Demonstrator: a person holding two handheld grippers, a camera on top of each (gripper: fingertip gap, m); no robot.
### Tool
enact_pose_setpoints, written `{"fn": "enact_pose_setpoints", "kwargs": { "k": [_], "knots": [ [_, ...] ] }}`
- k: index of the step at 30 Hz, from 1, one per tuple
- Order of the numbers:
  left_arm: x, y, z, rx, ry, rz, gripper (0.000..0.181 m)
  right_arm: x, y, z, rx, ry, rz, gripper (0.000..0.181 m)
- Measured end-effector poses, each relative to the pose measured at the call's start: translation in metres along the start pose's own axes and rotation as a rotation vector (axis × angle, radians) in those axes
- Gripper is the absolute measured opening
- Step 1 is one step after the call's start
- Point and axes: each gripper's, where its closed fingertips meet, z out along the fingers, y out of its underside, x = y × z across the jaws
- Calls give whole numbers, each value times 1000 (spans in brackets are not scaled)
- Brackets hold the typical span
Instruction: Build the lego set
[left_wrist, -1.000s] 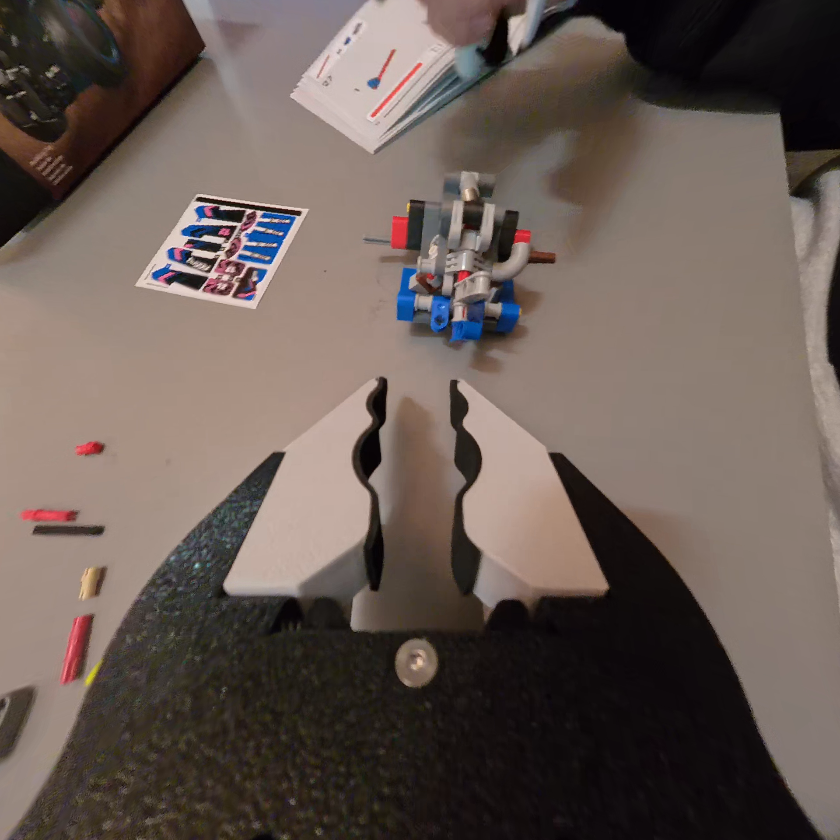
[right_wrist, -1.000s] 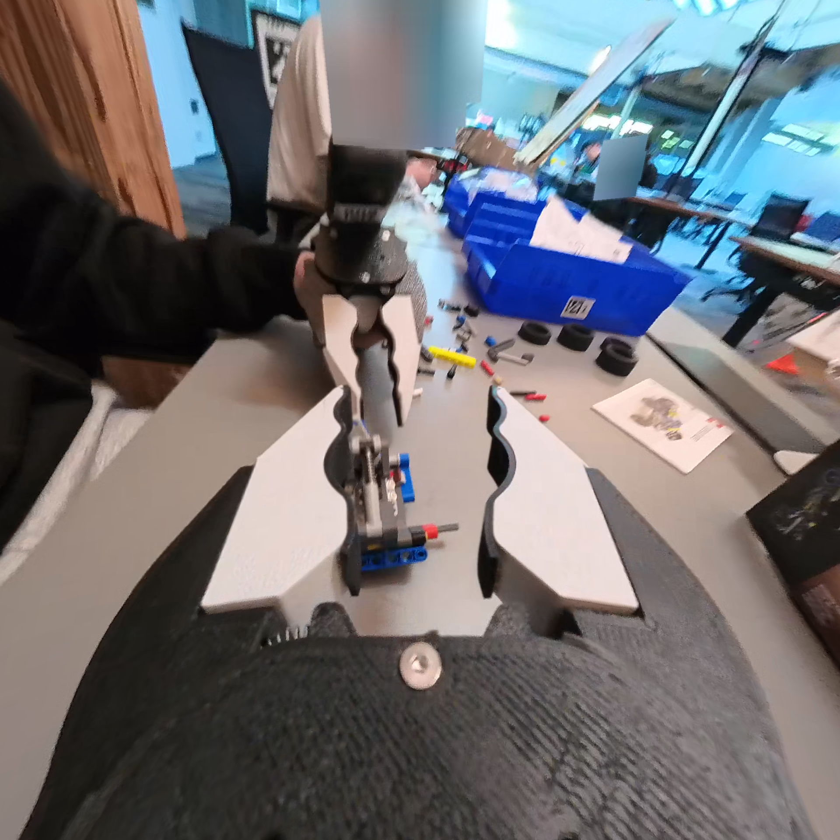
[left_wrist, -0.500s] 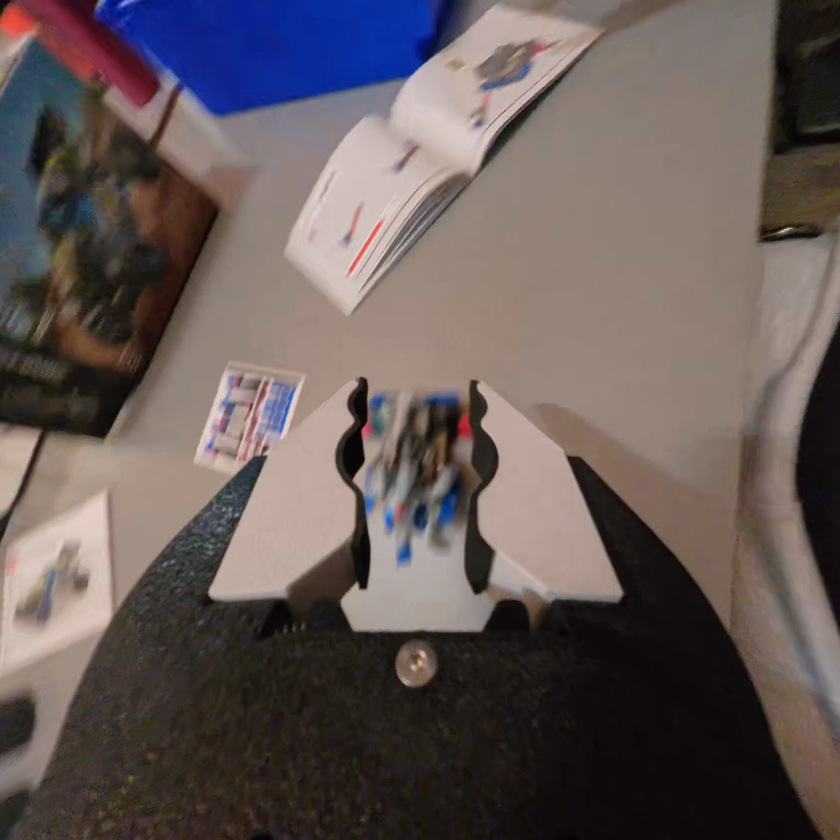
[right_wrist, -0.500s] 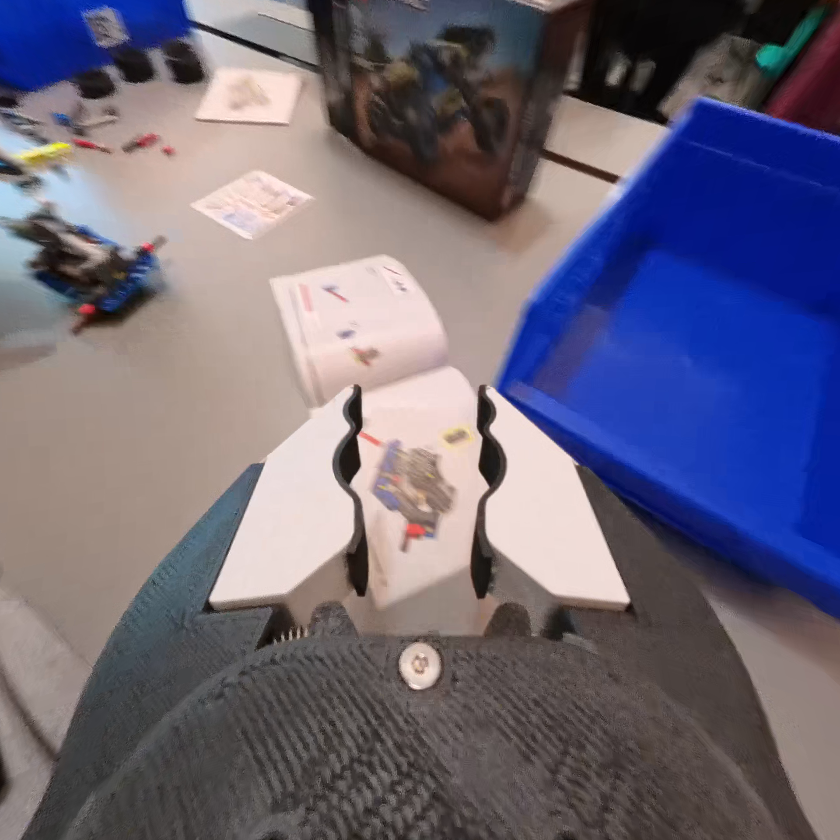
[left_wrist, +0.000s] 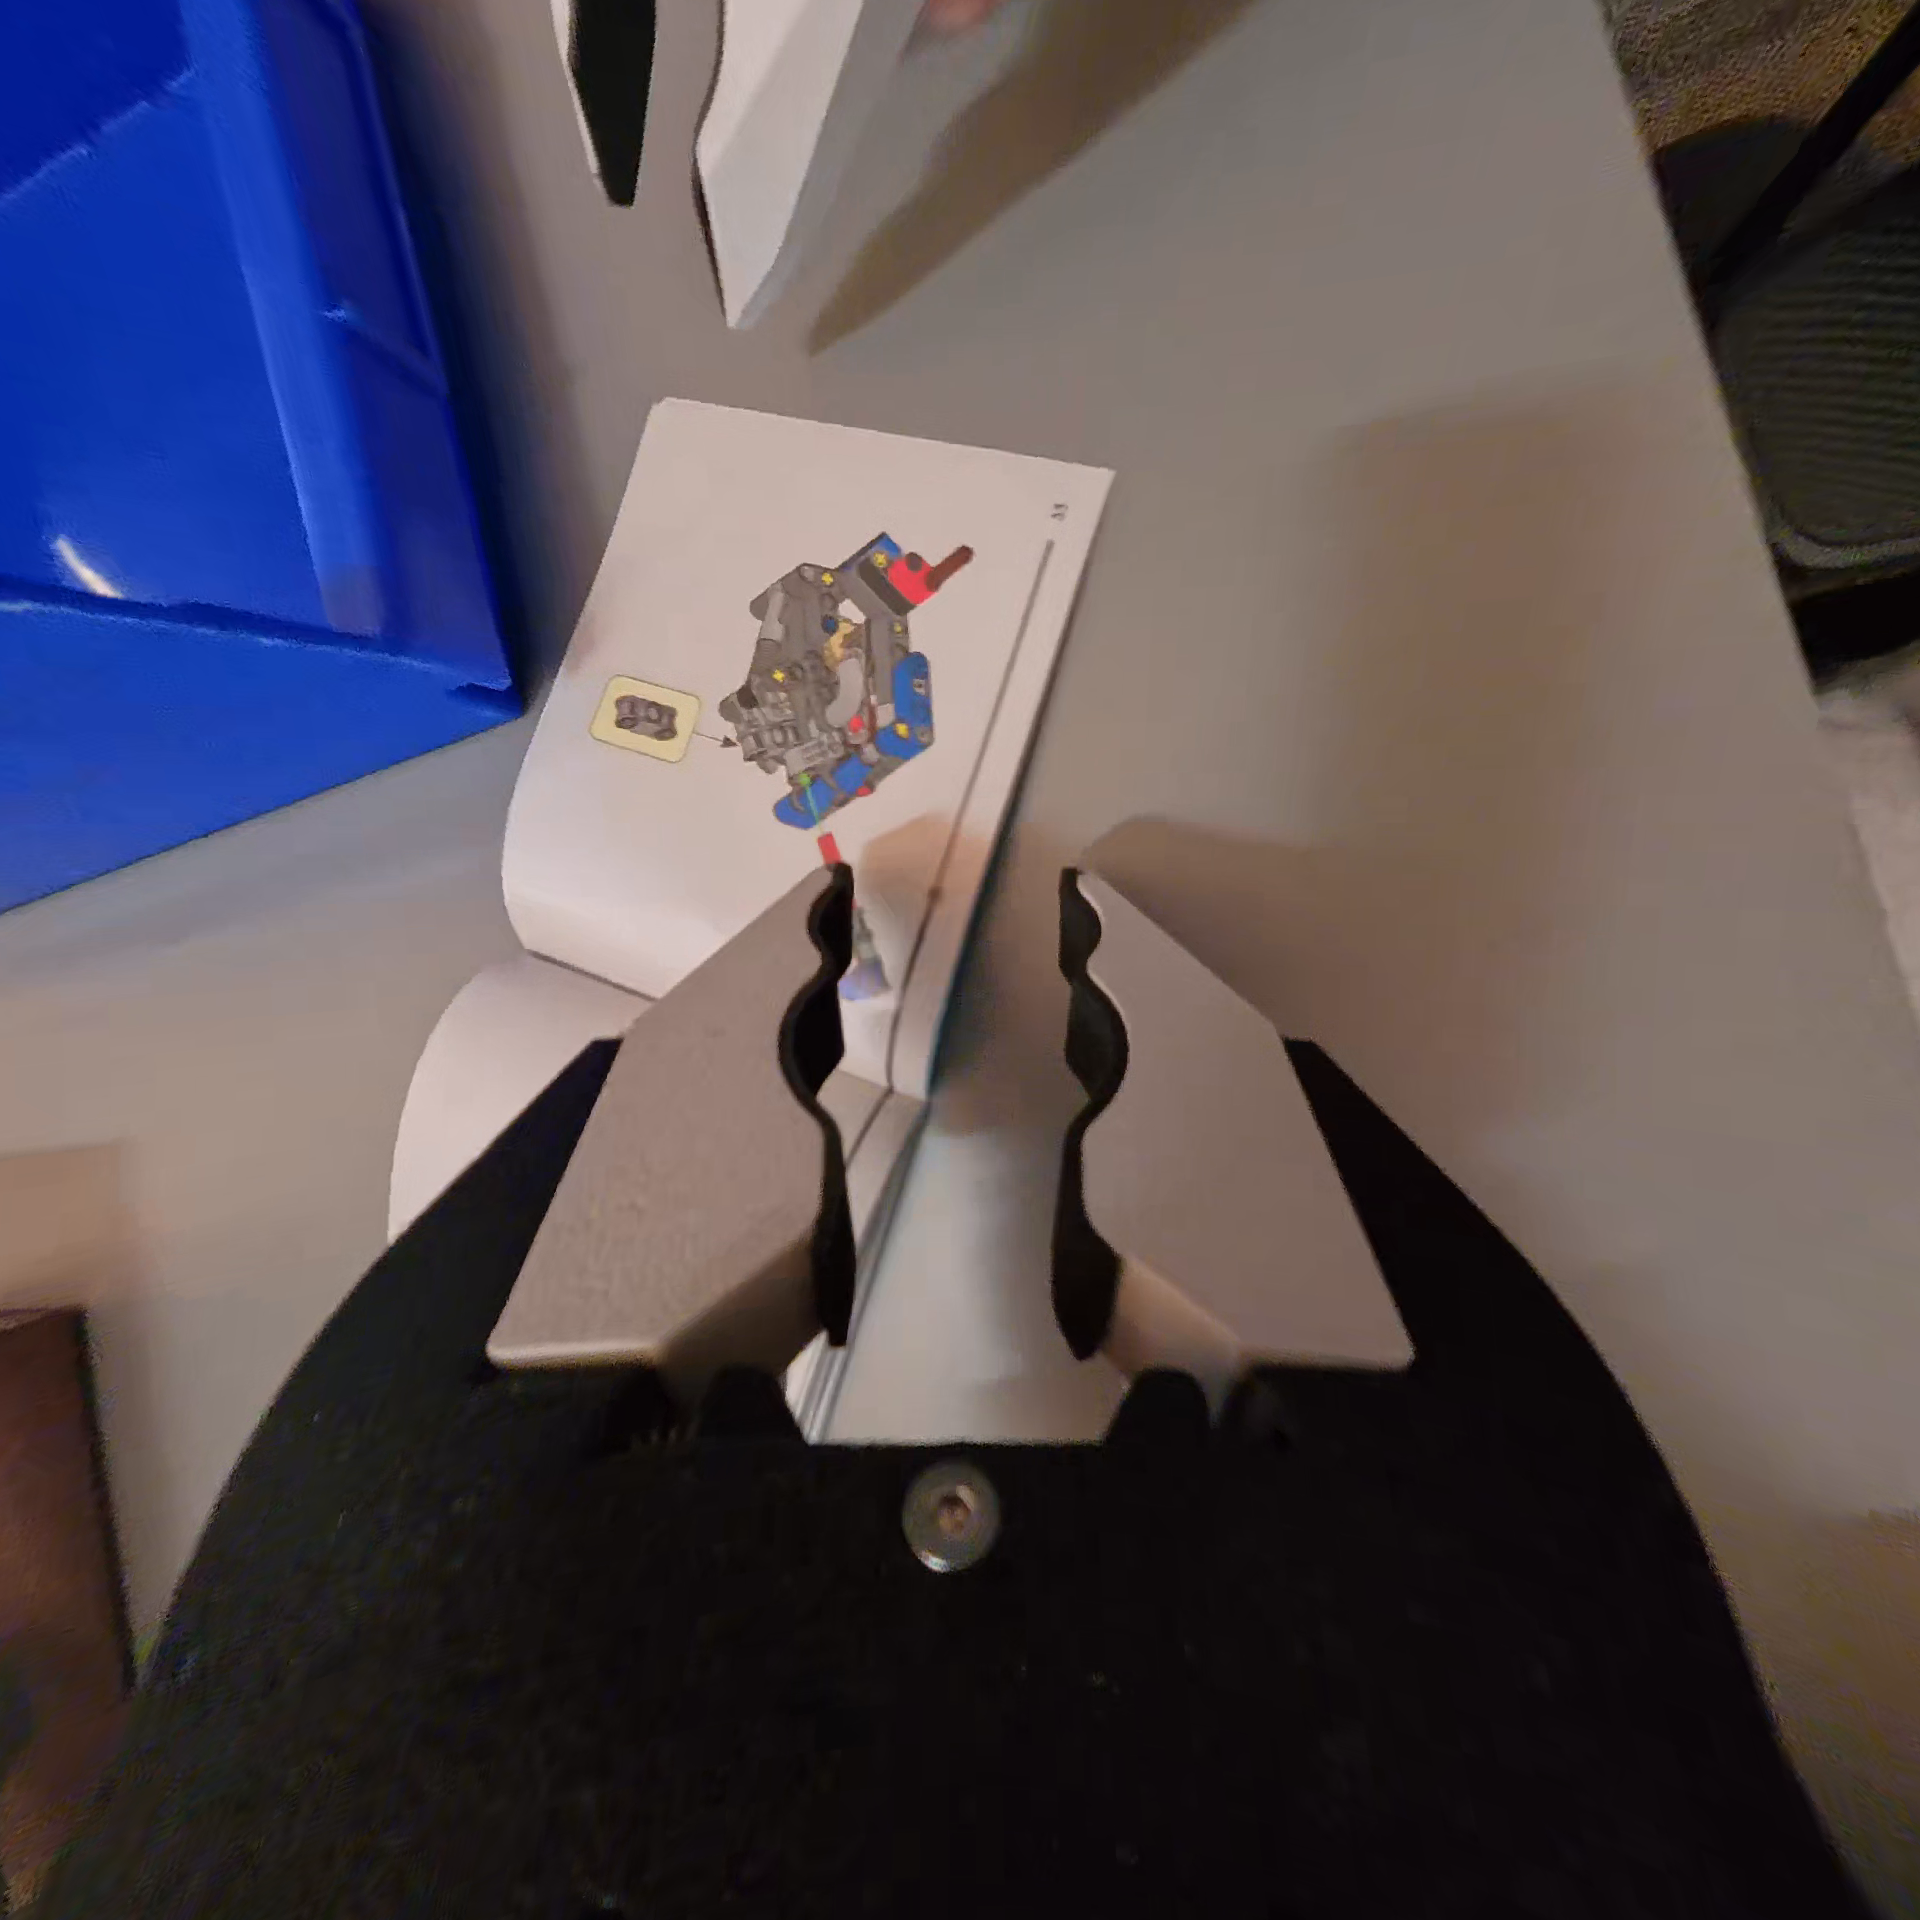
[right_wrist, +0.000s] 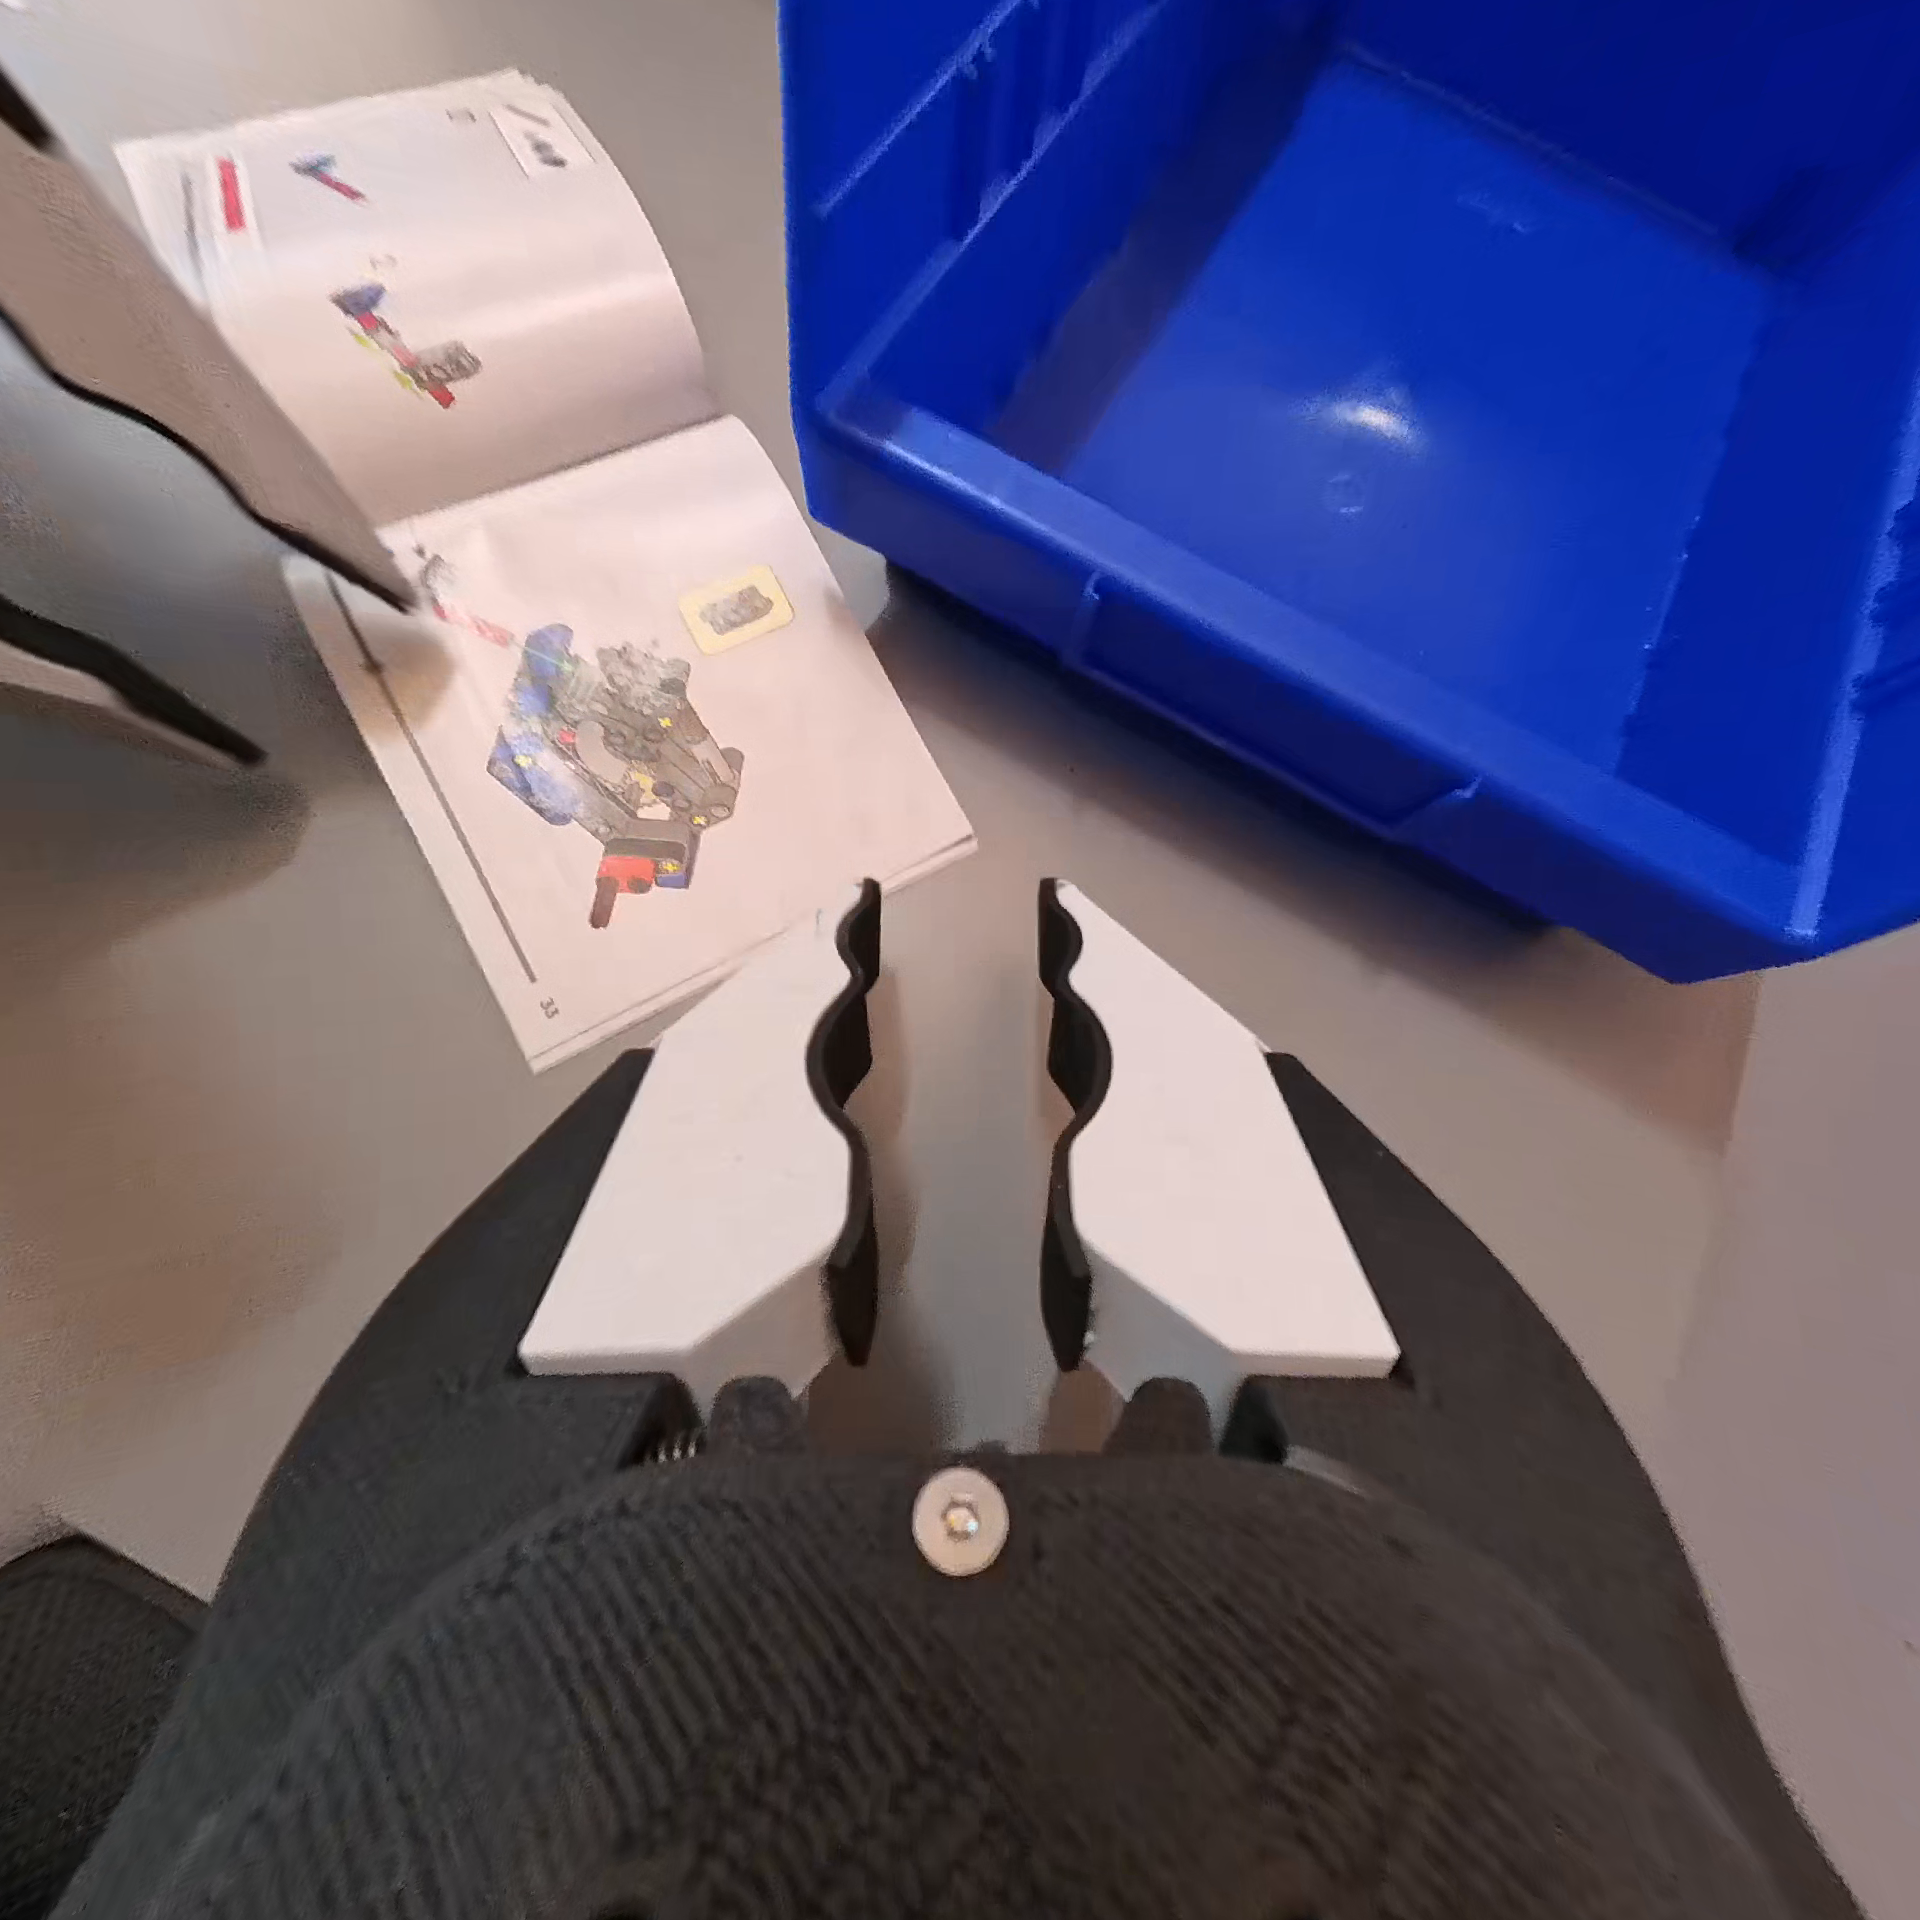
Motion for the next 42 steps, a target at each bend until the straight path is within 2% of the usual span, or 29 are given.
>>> {"fn": "enact_pose_setpoints", "kwargs": {
  "k": [4,13,16,23,26,30,36,40,42],
  "knots": [
    [-2,9,8,-62,22,-31,24,1,-2,3,53,-36,33,27],
    [0,17,1,-72,-3,-78,10,-7,-4,9,74,-95,23,26],
    [-2,17,-2,-55,-21,-95,0,-13,-8,9,95,-124,4,26],
    [-3,17,-7,-38,-55,-99,0,-21,-10,10,85,-146,-30,26],
    [-2,21,-10,-45,-70,-99,0,-41,-13,5,102,-247,-101,27],
    [-4,24,-16,-35,-98,-122,0,-74,-7,-5,100,-379,-289,40],
    [-8,22,-26,5,-134,-154,0,-81,-26,3,177,-347,-367,36],
    [2,25,-23,-11,-72,-139,0,-65,-8,22,63,-244,-429,23],
    [1,22,-23,-11,-69,-114,1,-65,-10,24,80,-245,-419,18]
  ]
}}
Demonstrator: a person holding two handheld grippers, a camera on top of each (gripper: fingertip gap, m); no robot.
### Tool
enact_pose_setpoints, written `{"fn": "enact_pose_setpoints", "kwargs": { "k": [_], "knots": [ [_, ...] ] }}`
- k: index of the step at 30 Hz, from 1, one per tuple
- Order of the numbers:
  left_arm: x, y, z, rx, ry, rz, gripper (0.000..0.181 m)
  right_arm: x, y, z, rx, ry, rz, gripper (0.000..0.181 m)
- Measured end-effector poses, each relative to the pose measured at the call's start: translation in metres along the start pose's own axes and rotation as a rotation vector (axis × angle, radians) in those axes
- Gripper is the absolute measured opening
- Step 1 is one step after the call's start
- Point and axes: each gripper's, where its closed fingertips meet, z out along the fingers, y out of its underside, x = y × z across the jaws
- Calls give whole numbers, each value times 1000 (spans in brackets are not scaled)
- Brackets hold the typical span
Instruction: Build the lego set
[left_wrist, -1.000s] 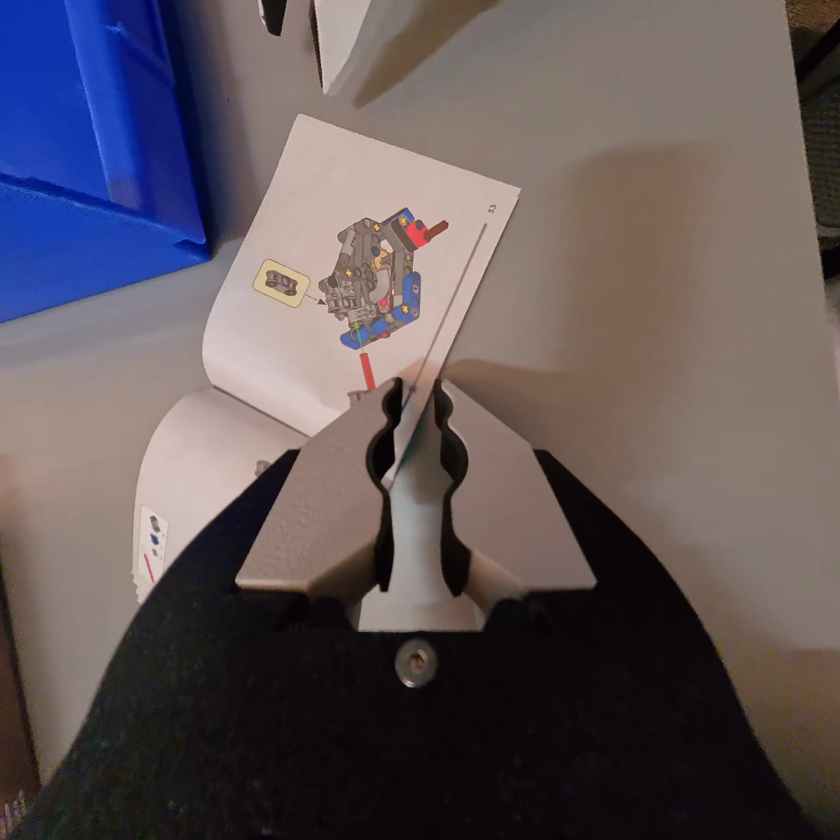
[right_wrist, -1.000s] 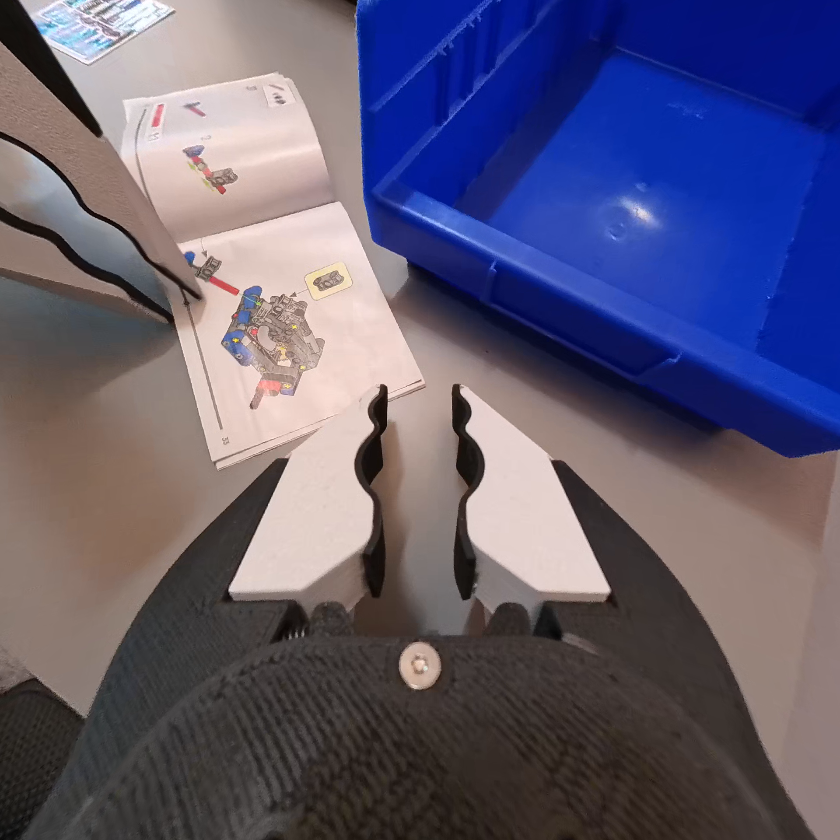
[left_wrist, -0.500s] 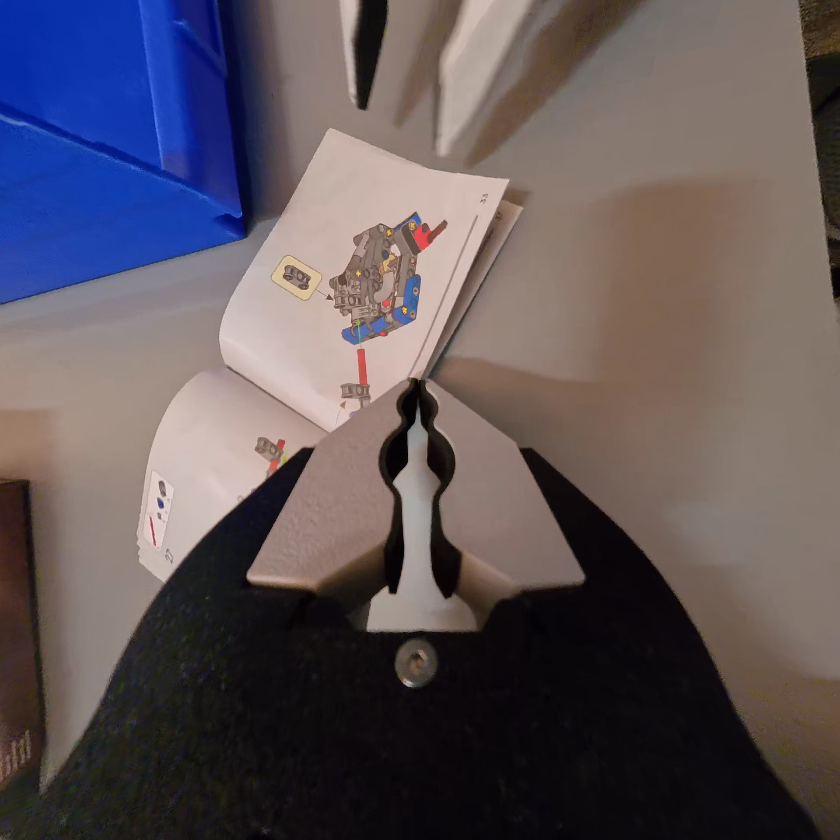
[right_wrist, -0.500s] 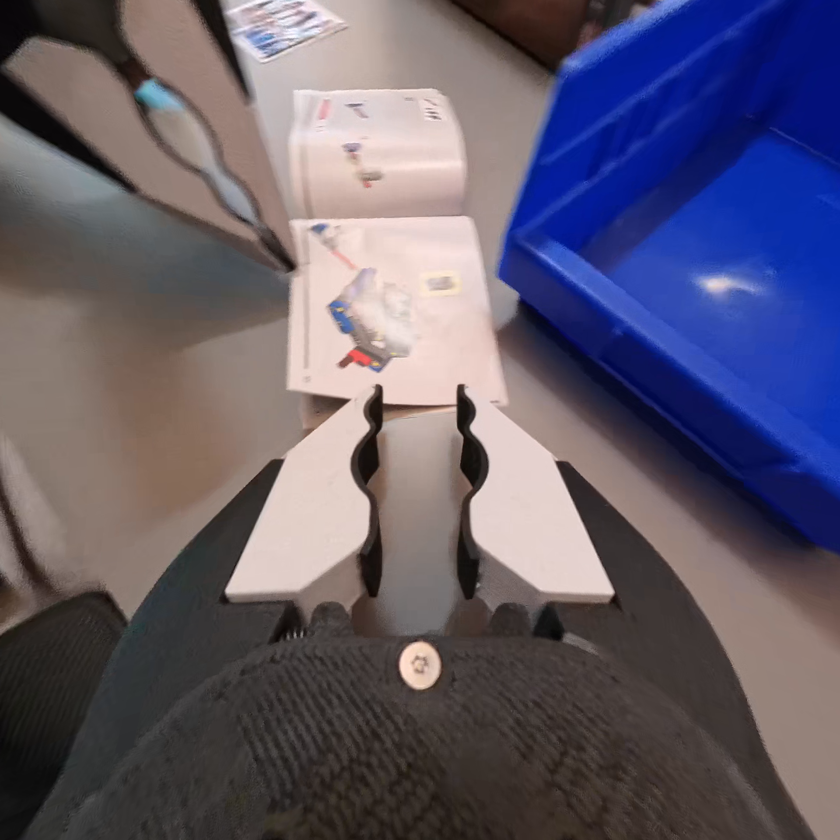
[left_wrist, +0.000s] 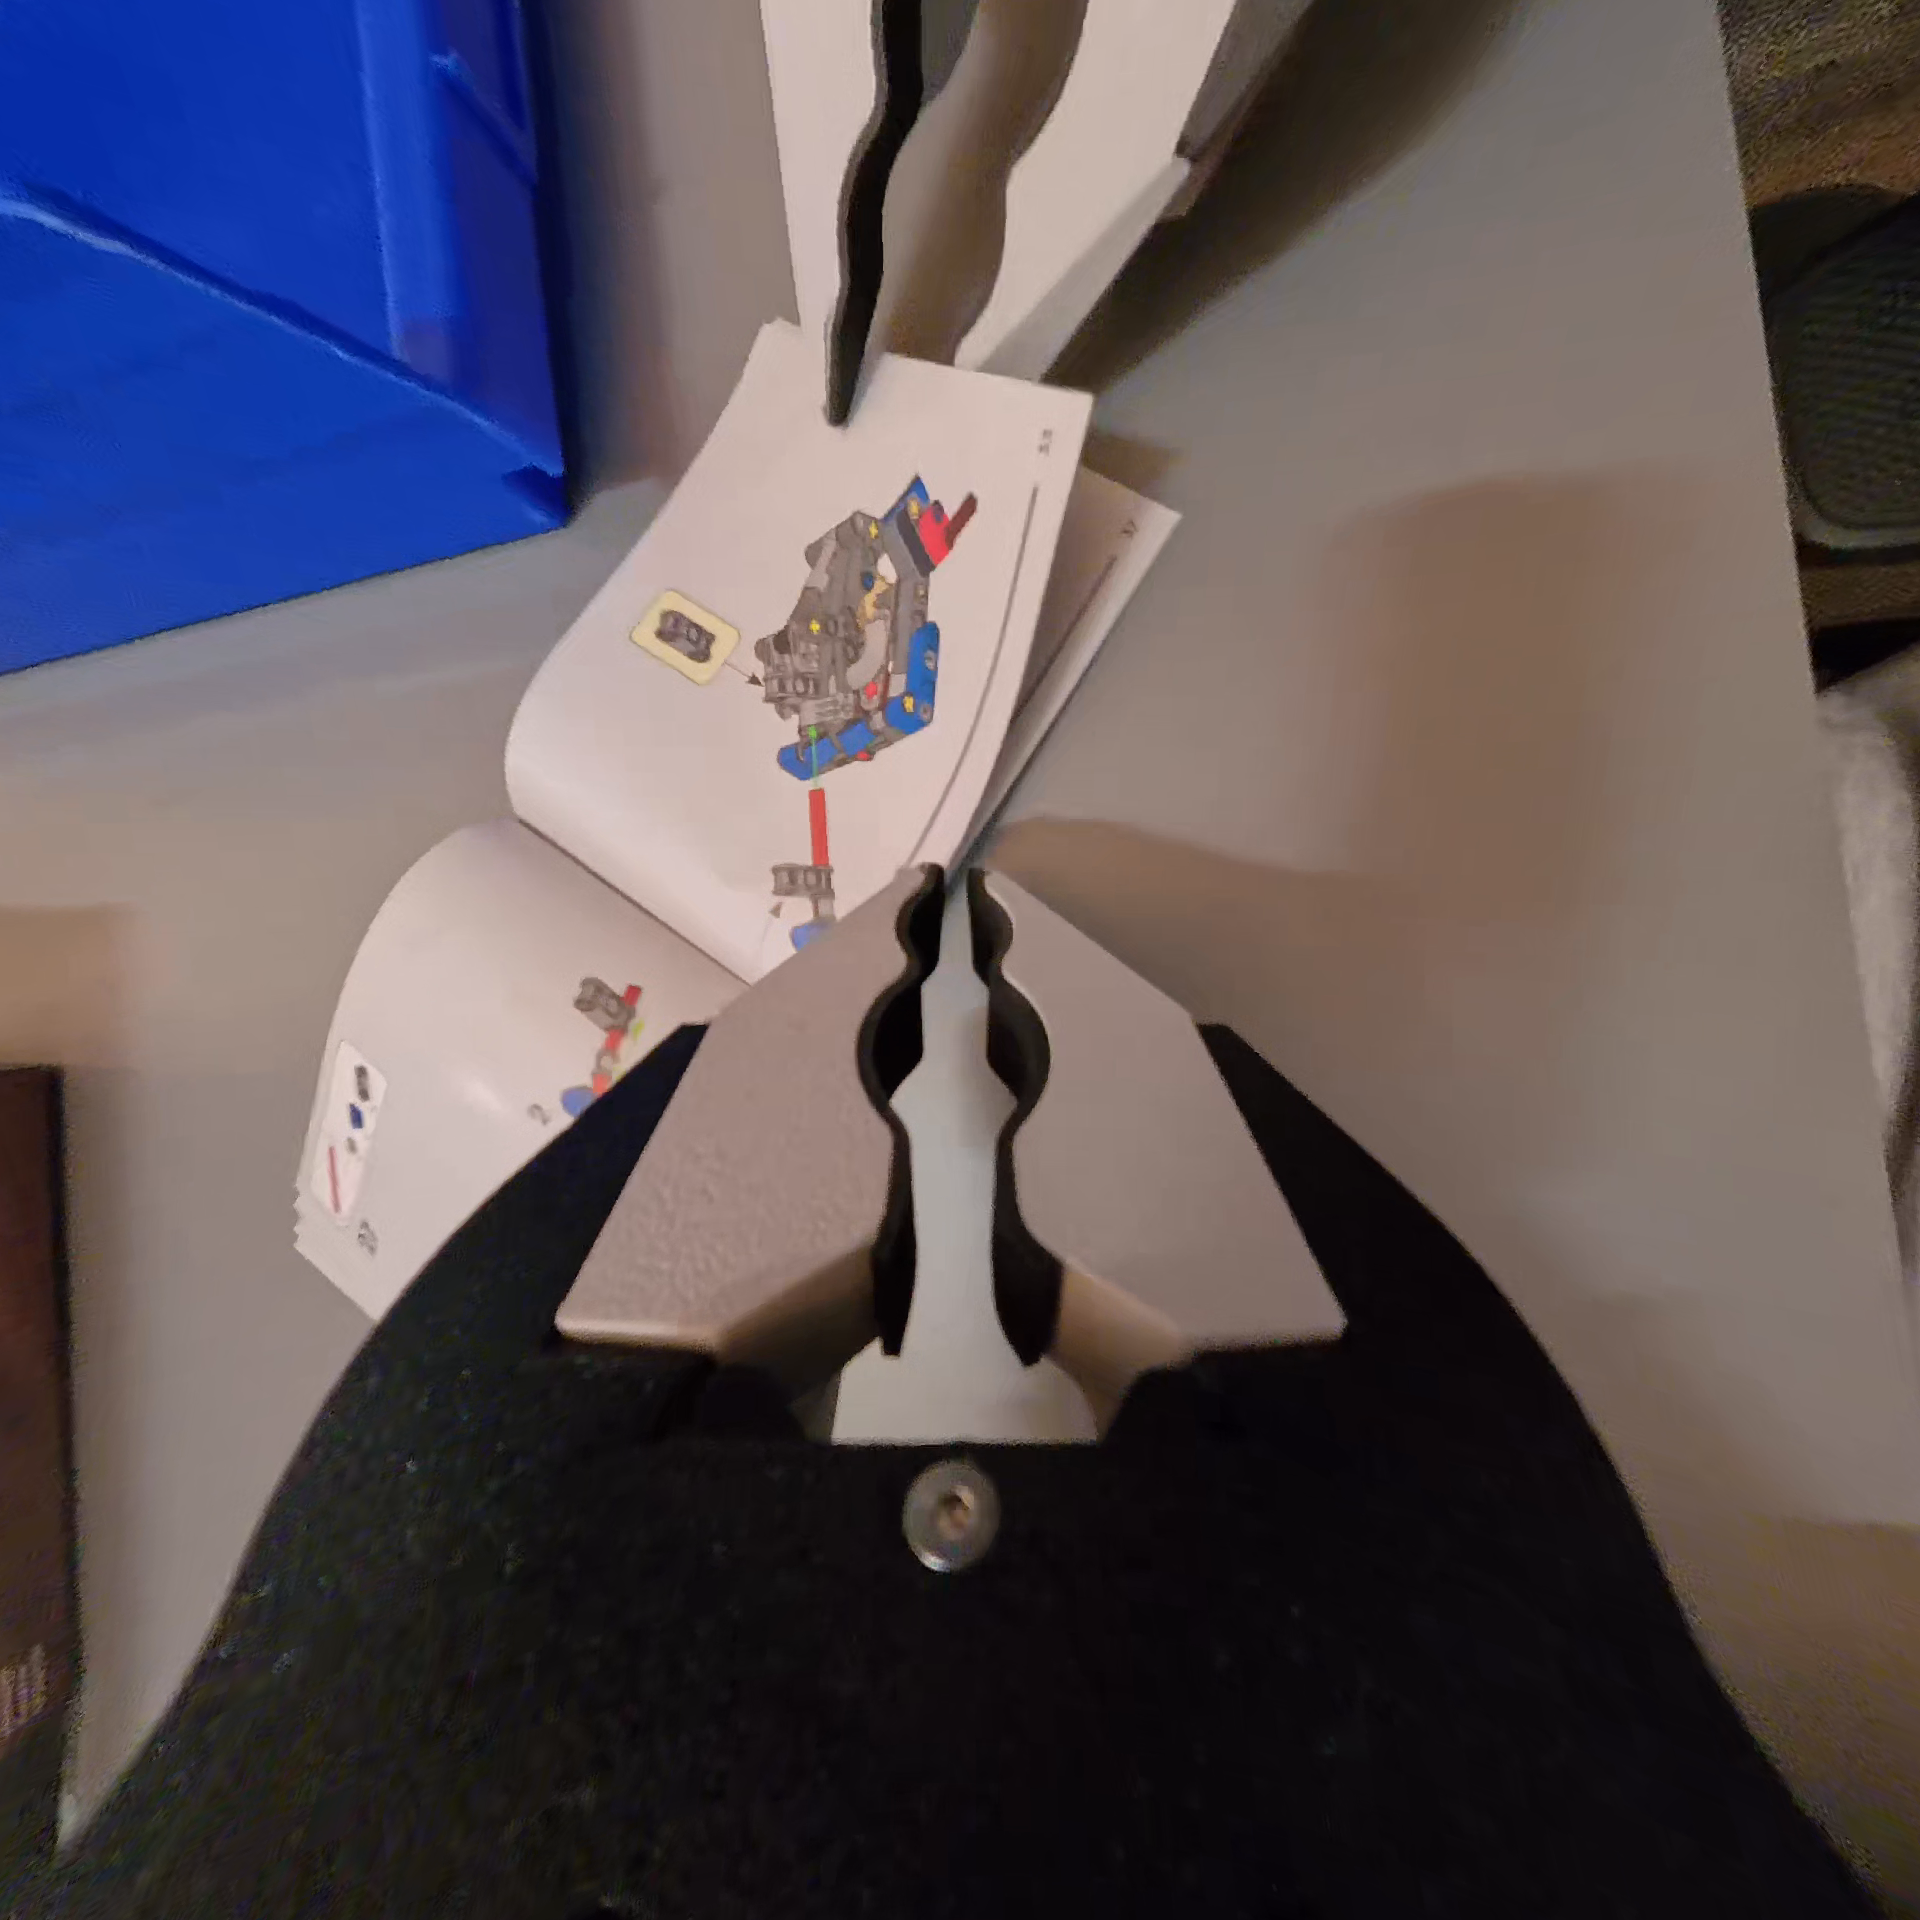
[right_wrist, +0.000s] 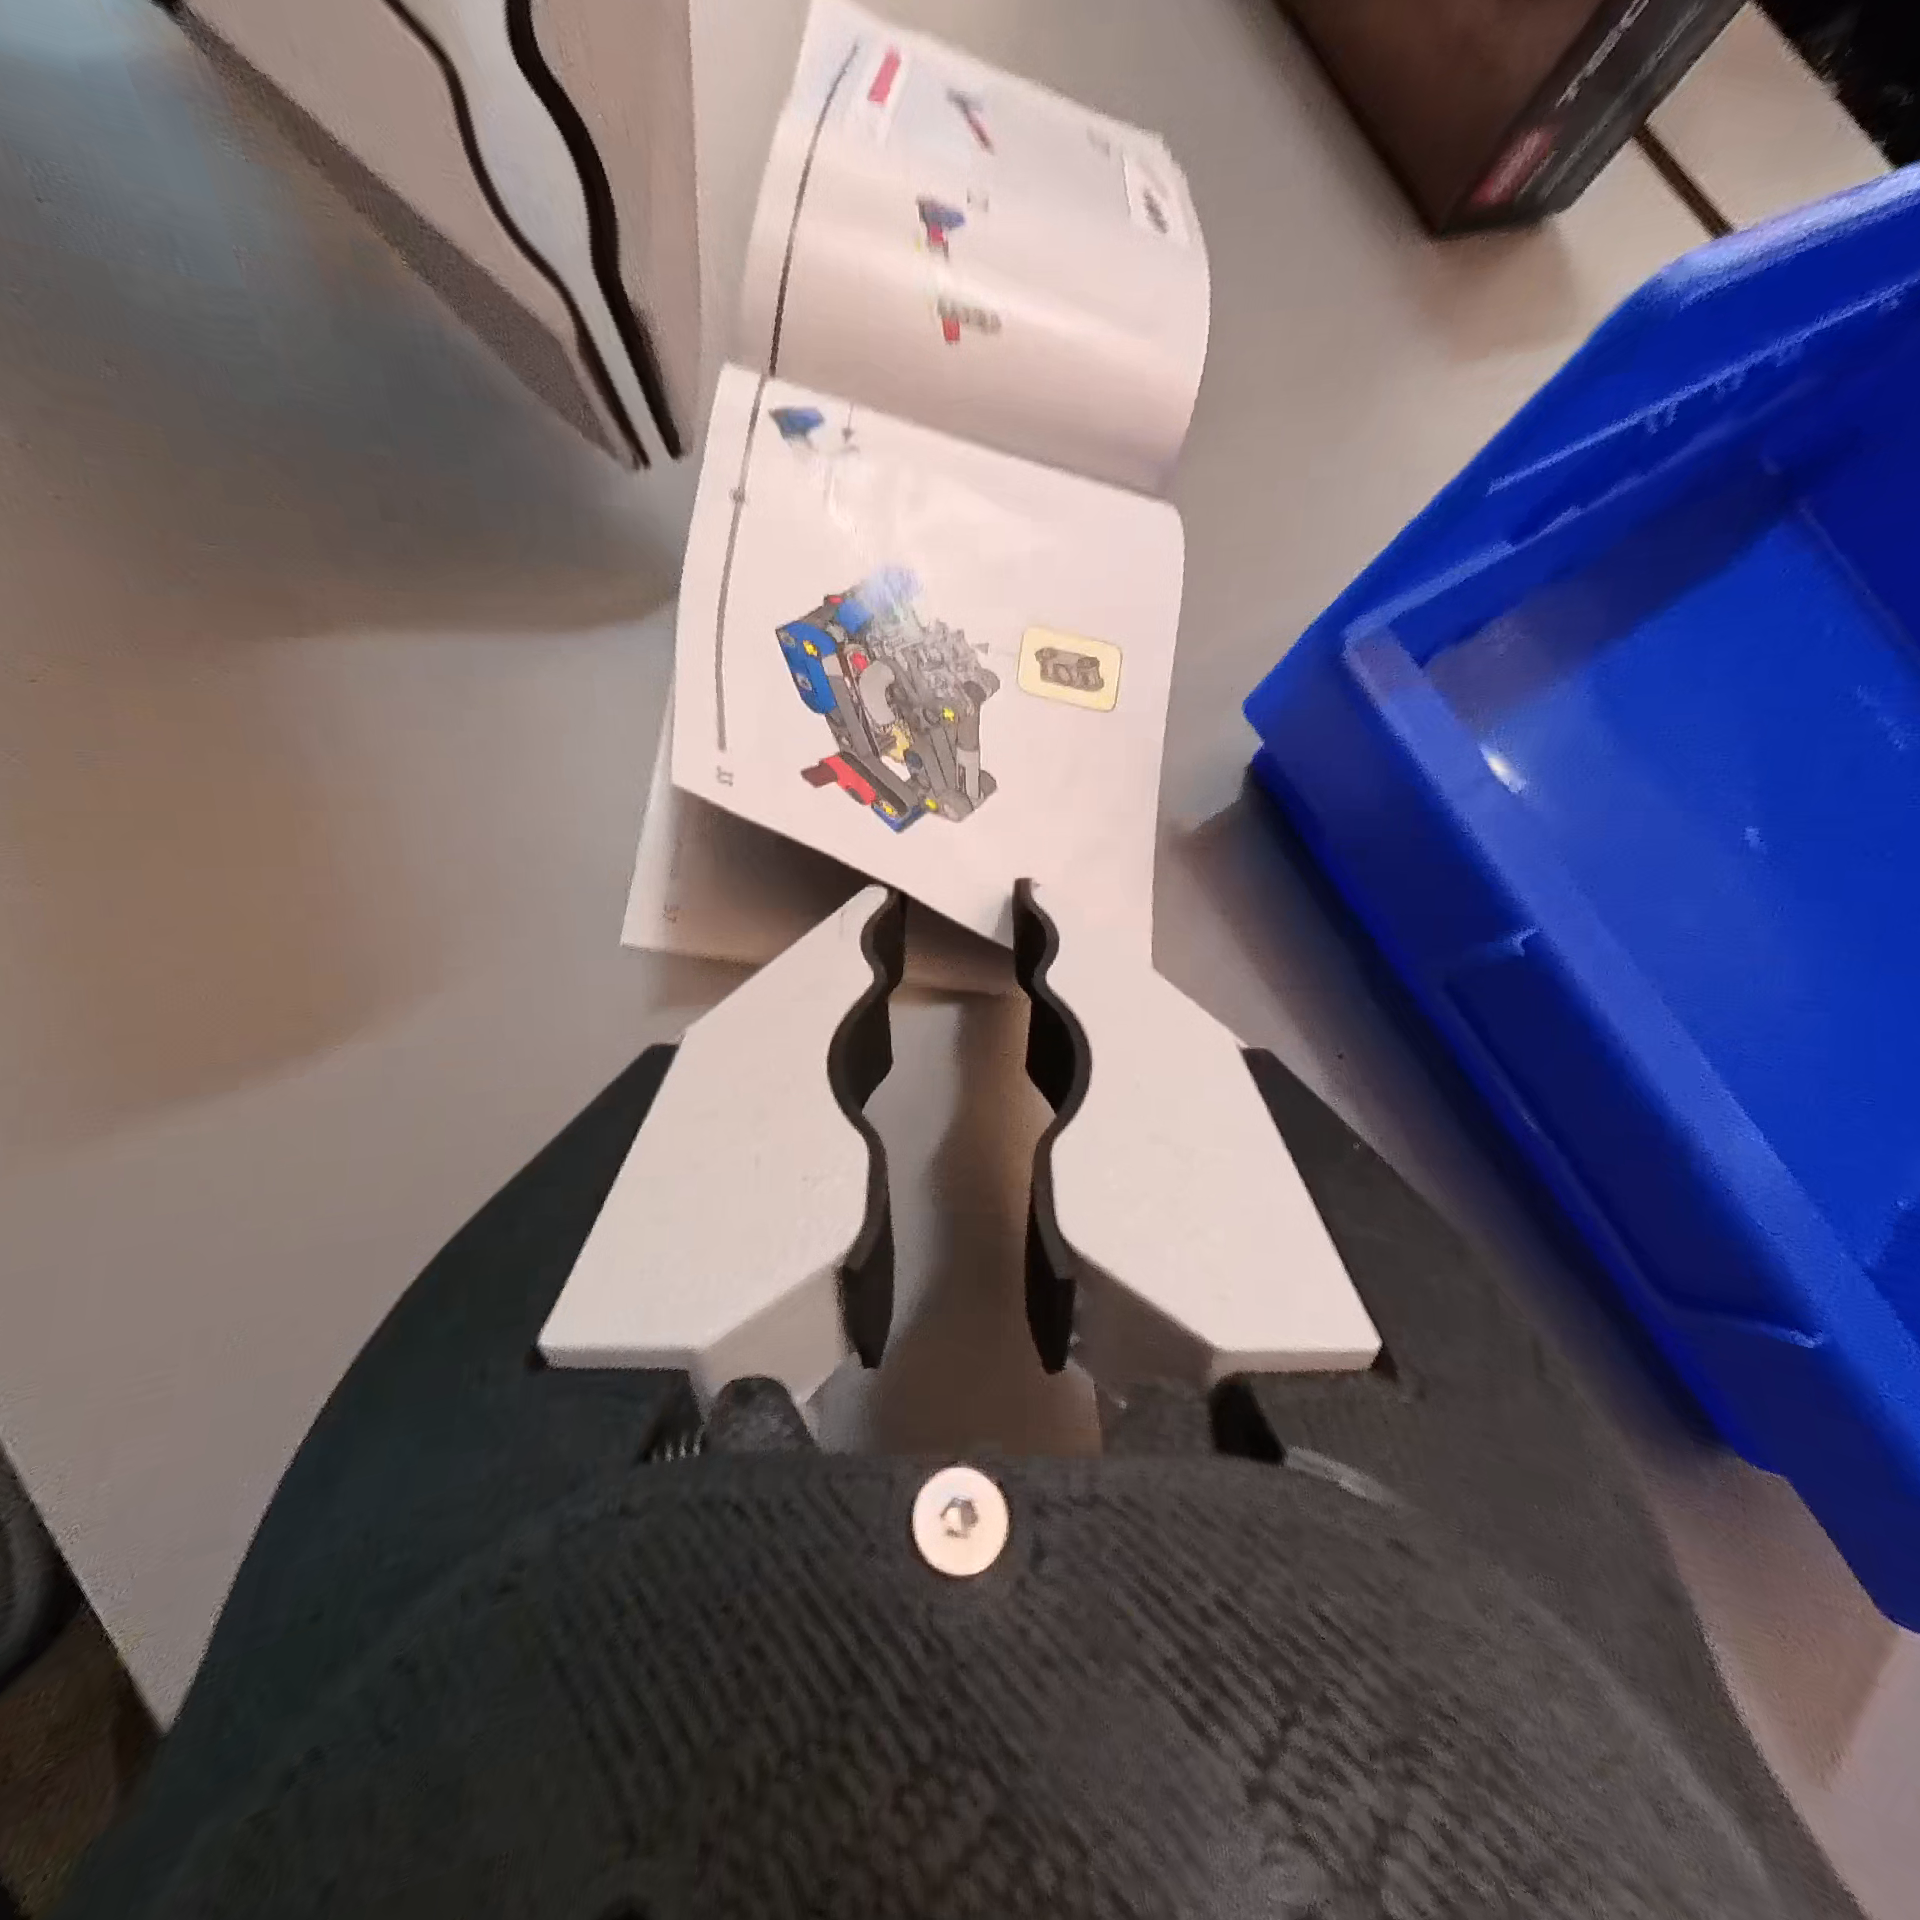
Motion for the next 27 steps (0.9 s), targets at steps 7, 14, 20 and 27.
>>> {"fn": "enact_pose_setpoints", "kwargs": {
  "k": [7,14,20,27],
  "knots": [
    [-42,-1,22,14,-120,-90,0,15,2,5,0,74,91,44],
    [-32,7,30,23,-195,-198,0,31,11,3,-43,133,267,66],
    [-10,-3,30,169,-160,-248,0,14,16,-2,-104,28,345,33],
    [7,-11,30,225,-114,-152,0,-17,2,-16,-124,-107,397,0]
  ]
}}
